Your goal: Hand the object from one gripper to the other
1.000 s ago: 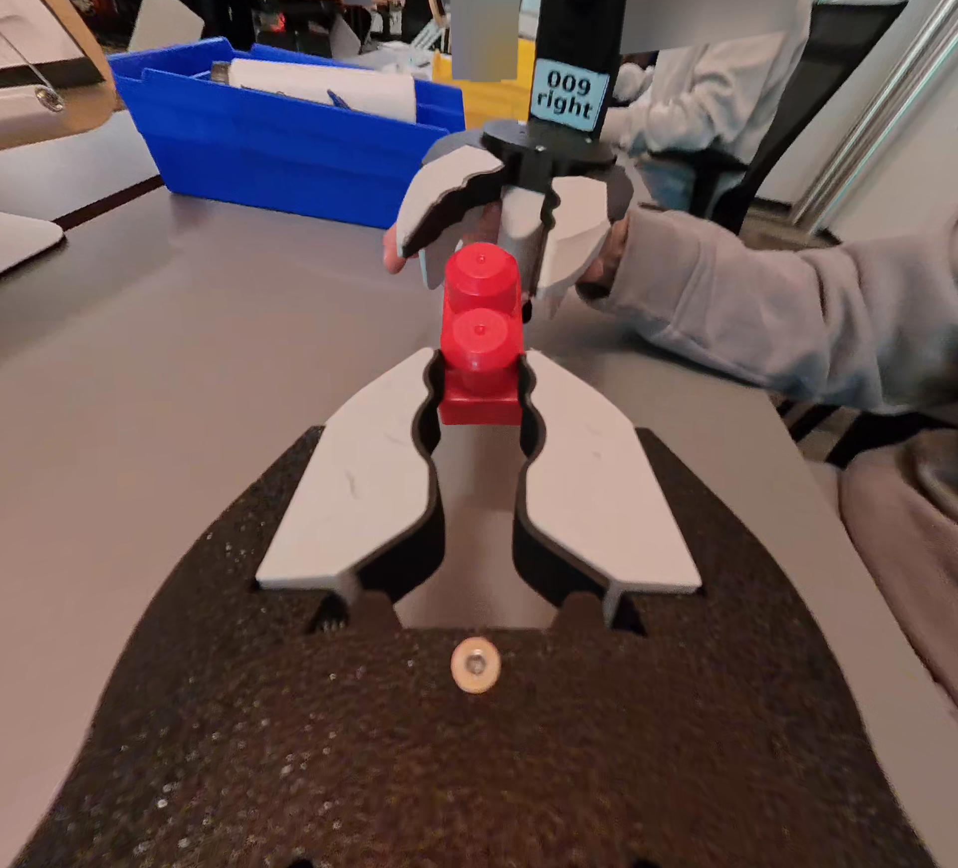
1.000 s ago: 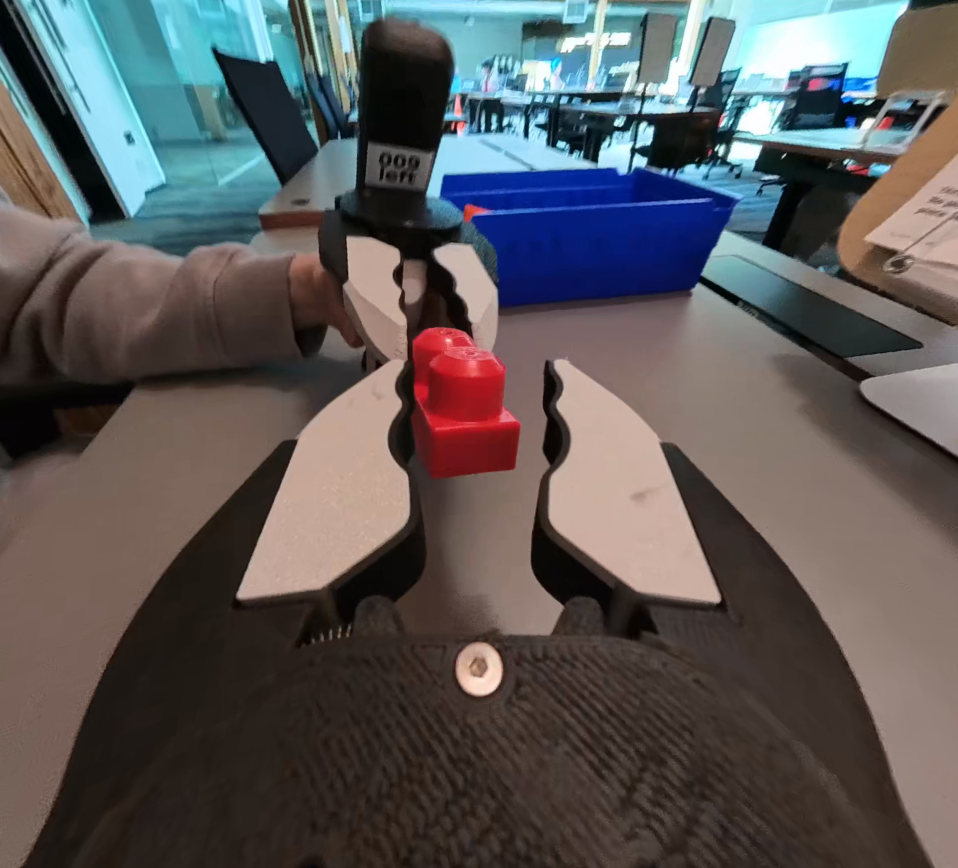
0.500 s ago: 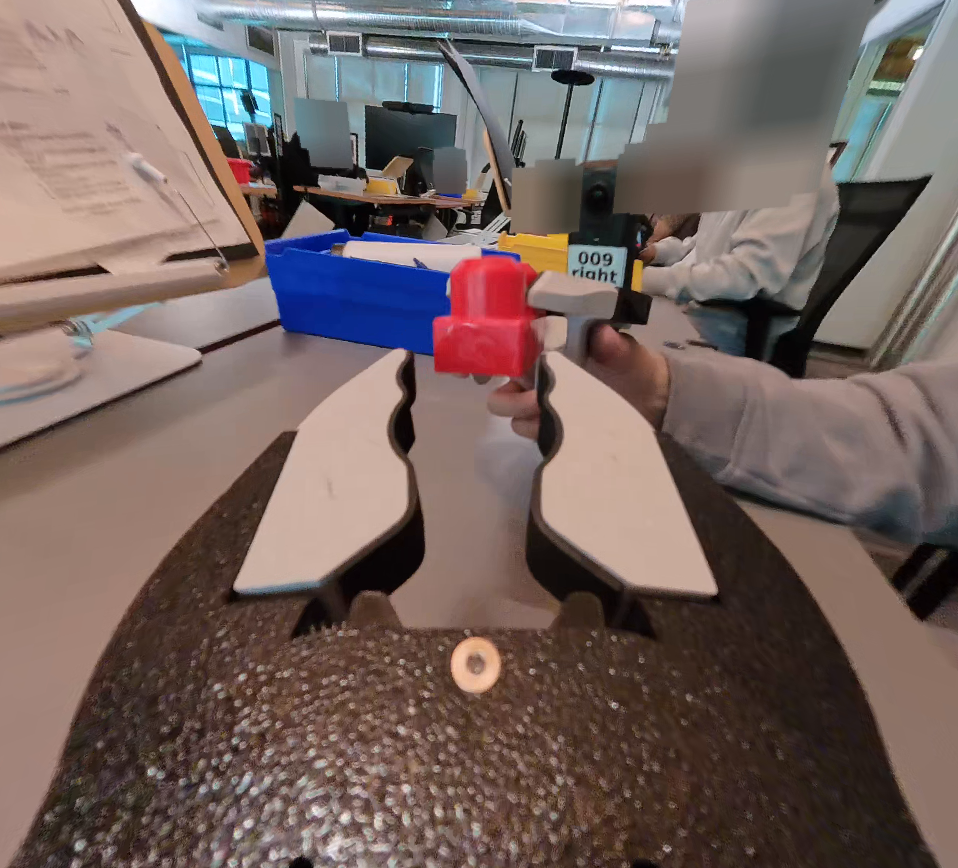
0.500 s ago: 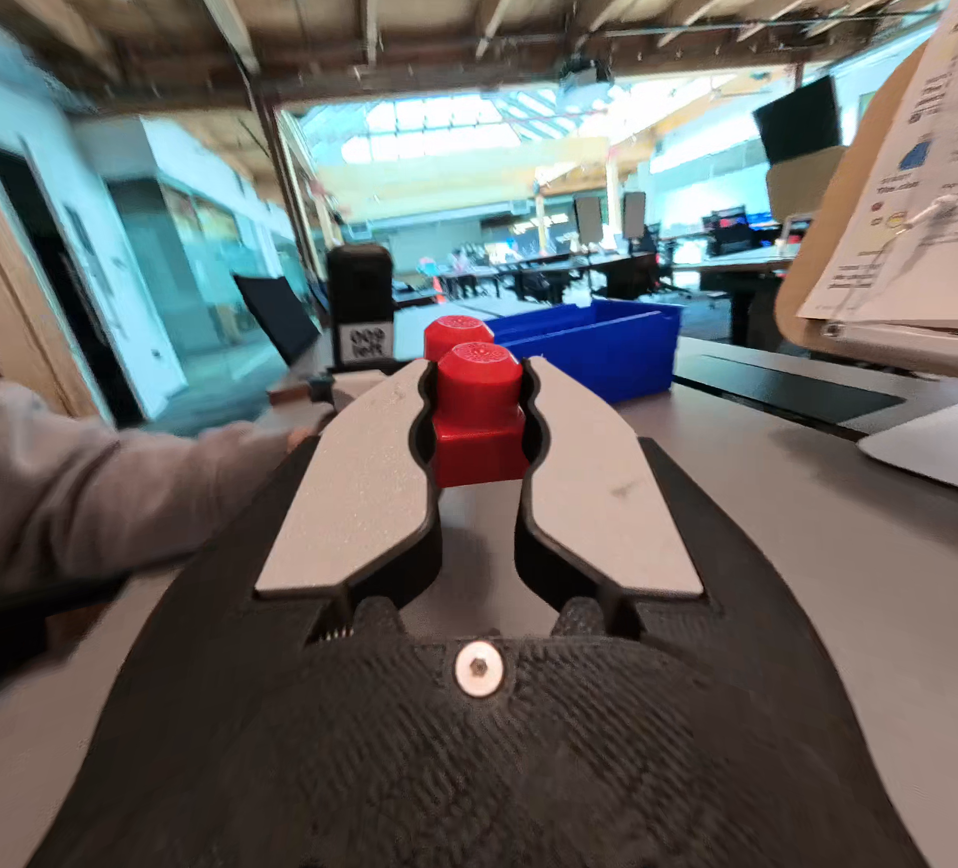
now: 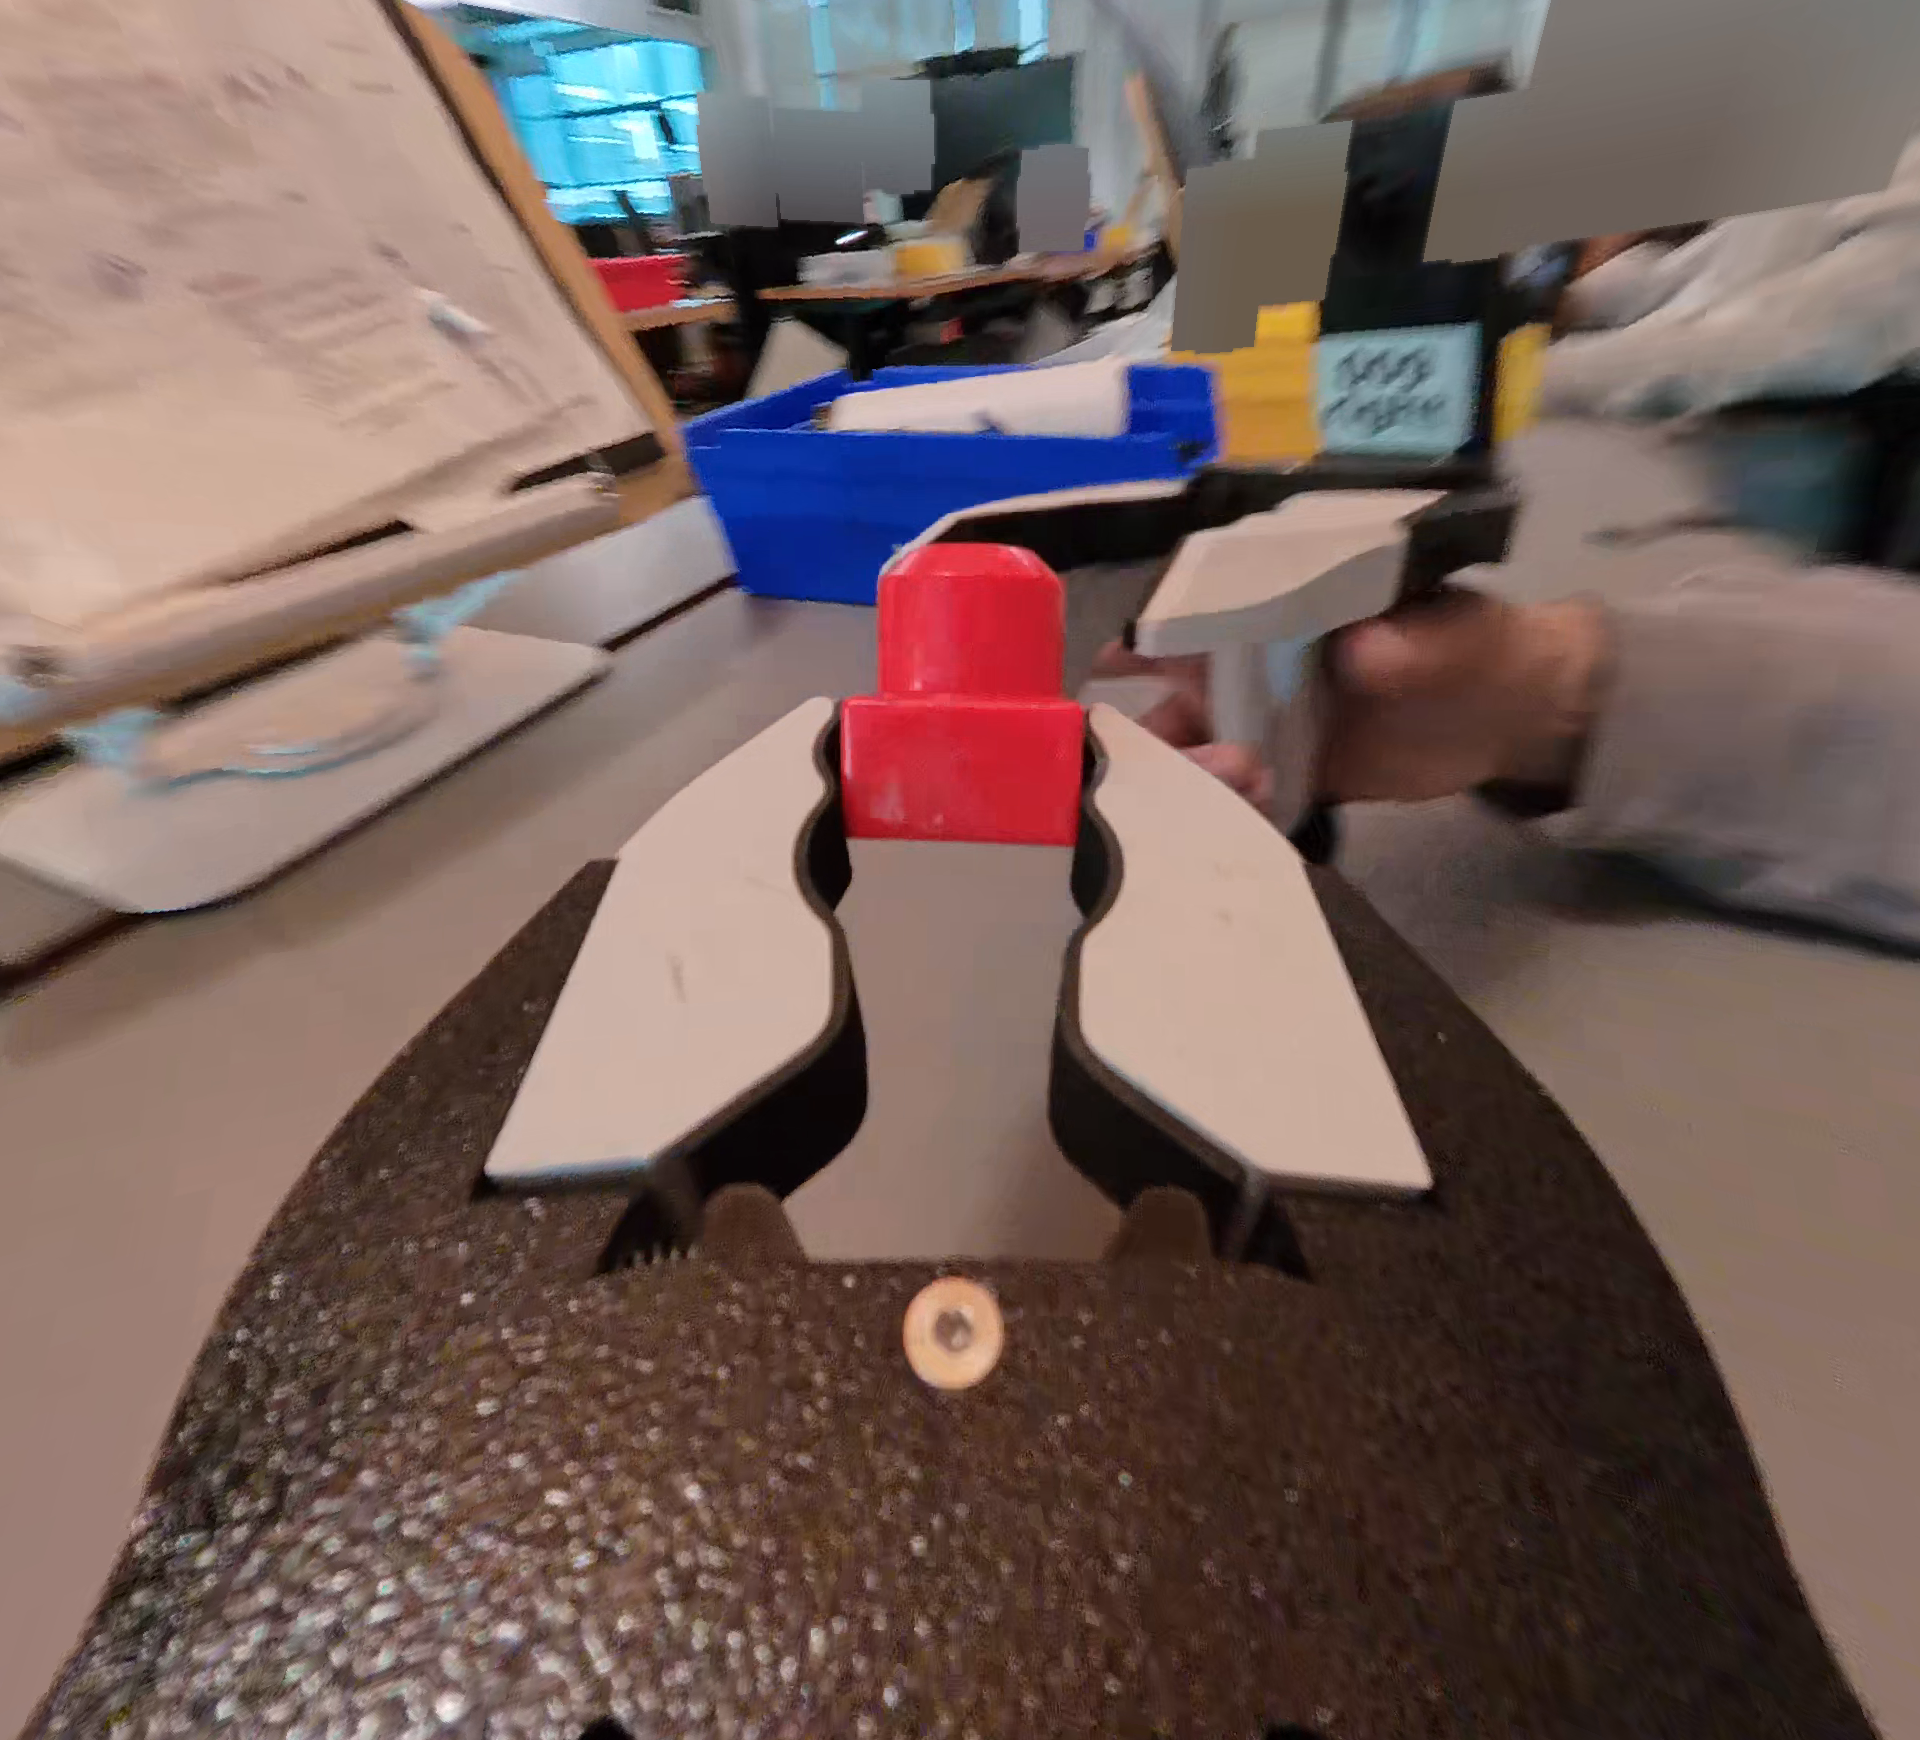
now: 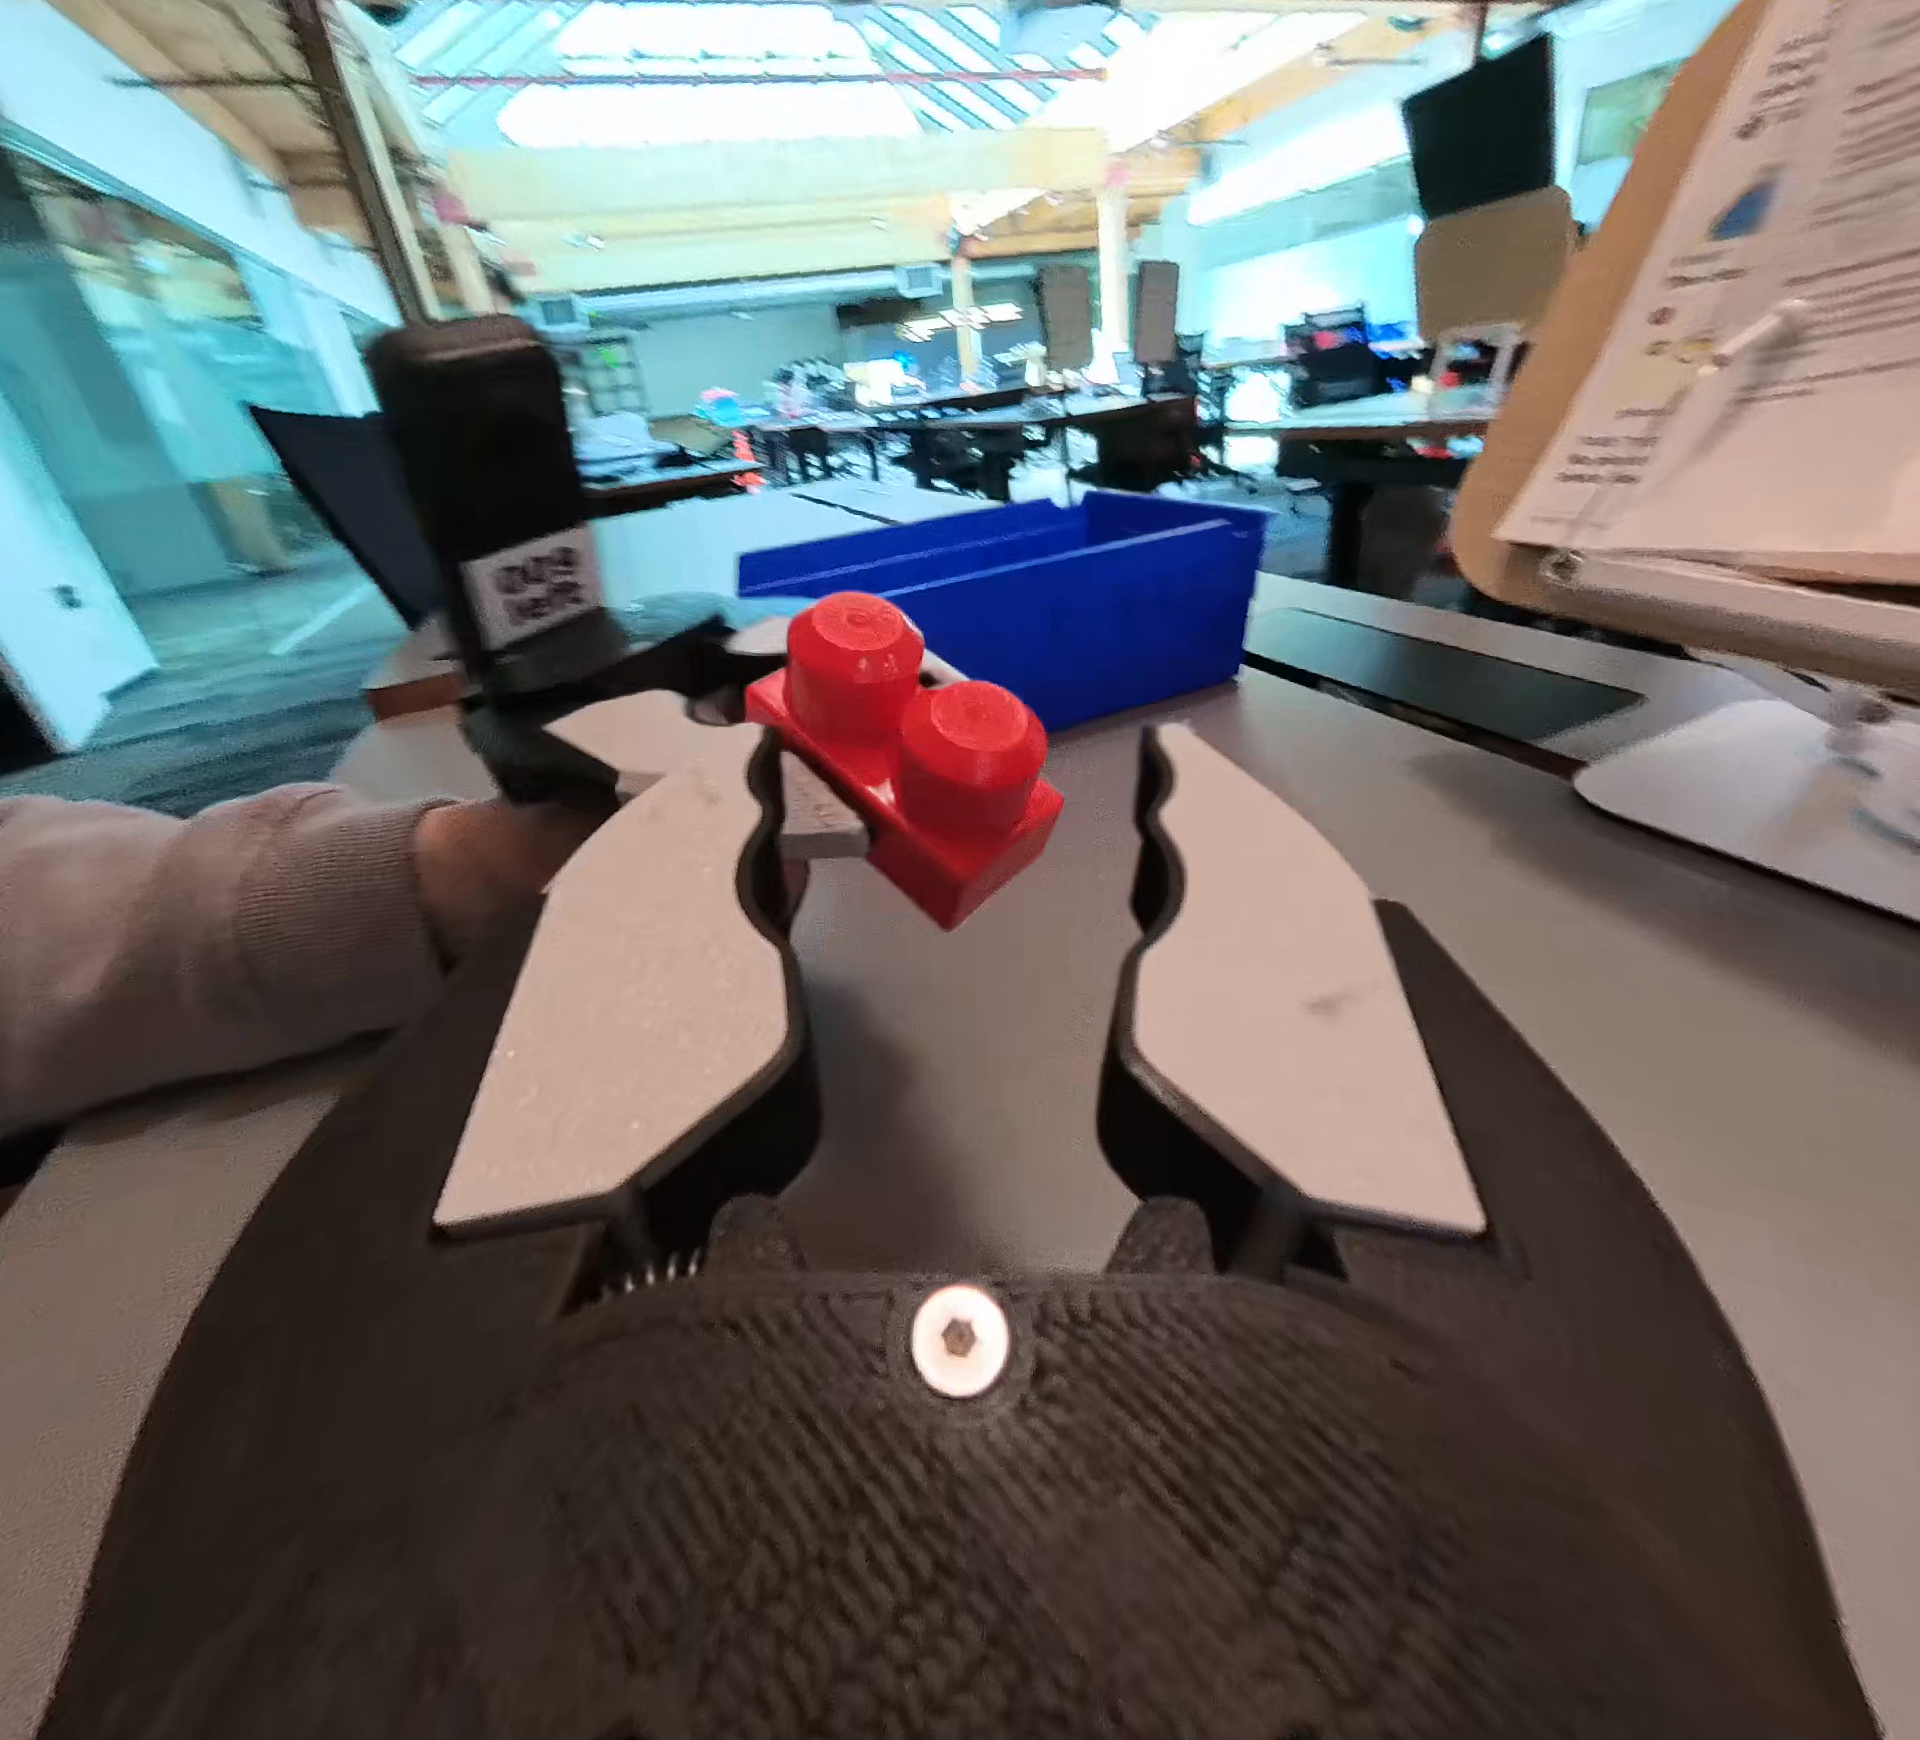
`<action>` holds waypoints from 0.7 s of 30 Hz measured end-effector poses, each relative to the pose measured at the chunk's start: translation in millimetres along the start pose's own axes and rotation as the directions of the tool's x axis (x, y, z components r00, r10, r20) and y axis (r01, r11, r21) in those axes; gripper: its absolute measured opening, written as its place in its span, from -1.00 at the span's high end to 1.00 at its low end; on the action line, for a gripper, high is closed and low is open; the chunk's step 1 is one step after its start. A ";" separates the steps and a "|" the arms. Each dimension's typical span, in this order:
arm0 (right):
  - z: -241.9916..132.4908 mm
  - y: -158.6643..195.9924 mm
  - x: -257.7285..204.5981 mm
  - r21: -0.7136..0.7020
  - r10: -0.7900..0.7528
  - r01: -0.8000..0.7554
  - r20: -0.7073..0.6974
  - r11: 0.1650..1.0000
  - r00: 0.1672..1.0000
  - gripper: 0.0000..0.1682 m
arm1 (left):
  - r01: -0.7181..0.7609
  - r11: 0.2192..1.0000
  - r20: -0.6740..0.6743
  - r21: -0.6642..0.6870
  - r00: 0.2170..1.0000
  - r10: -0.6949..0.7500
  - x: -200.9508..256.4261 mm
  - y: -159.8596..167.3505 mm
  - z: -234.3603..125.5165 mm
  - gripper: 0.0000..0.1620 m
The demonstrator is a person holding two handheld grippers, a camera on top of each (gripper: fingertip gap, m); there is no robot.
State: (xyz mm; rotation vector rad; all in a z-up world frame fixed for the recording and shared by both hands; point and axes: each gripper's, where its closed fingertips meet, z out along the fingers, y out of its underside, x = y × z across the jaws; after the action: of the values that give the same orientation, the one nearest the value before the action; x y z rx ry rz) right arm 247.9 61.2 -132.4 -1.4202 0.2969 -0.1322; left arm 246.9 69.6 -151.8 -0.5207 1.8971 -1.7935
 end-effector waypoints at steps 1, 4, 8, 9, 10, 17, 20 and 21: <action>1.4 1.1 3.2 -0.019 0.011 -0.011 -0.029 1.000 1.000 0.14 | -0.078 0.997 0.081 -0.029 0.994 0.080 -7.9 1.4 -0.8 0.51; 9.0 9.2 2.0 -0.056 0.126 -0.128 -0.041 0.990 0.991 -0.06 | -0.344 0.925 0.257 -0.161 0.890 0.376 -22.3 4.7 -3.7 0.51; 15.1 18.9 -4.3 -0.069 0.225 -0.225 -0.015 0.972 0.974 -0.03 | -0.614 0.730 0.283 -0.298 0.674 0.682 -16.4 6.1 -0.5 0.51; 15.3 19.5 -4.8 -0.068 0.228 -0.228 -0.014 0.971 0.974 0.00 | -0.639 0.707 0.274 -0.304 0.652 0.707 -12.9 6.5 1.2 0.51; 15.0 19.6 -4.6 -0.068 0.222 -0.223 -0.016 0.972 0.975 0.06 | -0.652 0.694 0.265 -0.304 0.642 0.719 -10.0 6.8 2.5 0.51; 11.1 19.9 -4.3 -0.107 0.145 -0.144 0.004 0.984 0.989 0.21 | -0.638 0.725 0.230 -0.260 0.688 0.688 -2.9 9.7 5.1 0.51; 6.6 20.9 -5.6 -0.149 0.032 -0.026 0.036 0.989 0.999 0.21 | -0.476 0.858 0.146 -0.195 0.851 0.505 3.9 17.5 9.0 0.28; 4.3 17.4 -9.5 -0.139 -0.017 0.027 0.072 0.990 0.997 0.21 | -0.382 0.907 0.110 -0.178 0.908 0.404 5.2 19.6 9.9 0.12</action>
State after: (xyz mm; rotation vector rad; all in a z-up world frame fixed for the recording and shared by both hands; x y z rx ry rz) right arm 238.4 70.4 -147.9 -1.5646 0.2361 -0.0804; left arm 249.3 59.9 -172.1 -0.2805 1.8867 -1.3233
